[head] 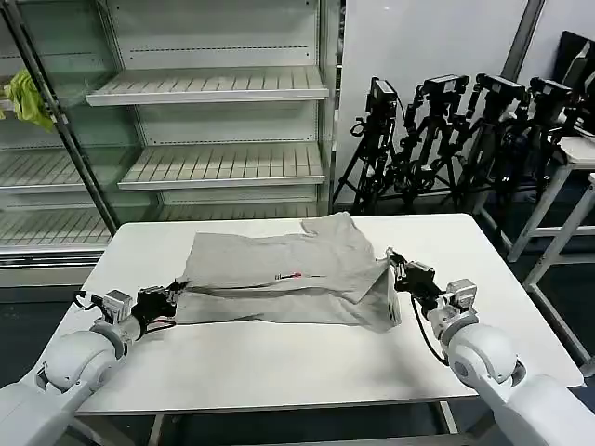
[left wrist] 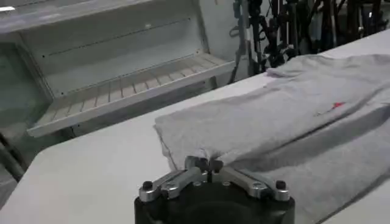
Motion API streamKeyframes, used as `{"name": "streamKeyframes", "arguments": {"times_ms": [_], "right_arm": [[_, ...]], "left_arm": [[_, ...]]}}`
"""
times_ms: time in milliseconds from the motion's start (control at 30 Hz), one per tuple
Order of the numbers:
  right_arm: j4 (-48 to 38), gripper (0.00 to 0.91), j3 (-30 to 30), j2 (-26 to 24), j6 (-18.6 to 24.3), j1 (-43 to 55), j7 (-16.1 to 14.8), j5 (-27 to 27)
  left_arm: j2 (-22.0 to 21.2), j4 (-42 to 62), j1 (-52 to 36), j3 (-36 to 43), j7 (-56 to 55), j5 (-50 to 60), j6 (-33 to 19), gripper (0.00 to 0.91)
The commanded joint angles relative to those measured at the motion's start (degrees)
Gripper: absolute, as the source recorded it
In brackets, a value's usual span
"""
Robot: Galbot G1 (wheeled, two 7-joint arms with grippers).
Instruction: Fold and organize the clothes.
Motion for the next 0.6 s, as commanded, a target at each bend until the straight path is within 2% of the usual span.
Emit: {"name": "streamKeyframes", "arguments": {"times_ms": [33, 433, 600], "right_arm": [[-0.48, 0.907, -0.2, 0.29, -0.41, -1.18, 0.17, -1.53], [-1.81, 0.907, 3.95, -1.22, 0.6, -1.16, 0.67, -2.58], [5.54, 0.907, 6.46, -4.45, 0.15, -8.37, 1.46, -0.48]], "left_arm": [[-0.25, 1.43, -1.82, 1.64, -0.03, 0.35, -0.05, 0.907], [1.76, 1.1, 2.21, -4.36, -0.32, 1.49, -0.75, 0.907], [3.64, -4.34, 10.27, -12.31, -0.66, -0.04, 0.13, 0.907]]}}
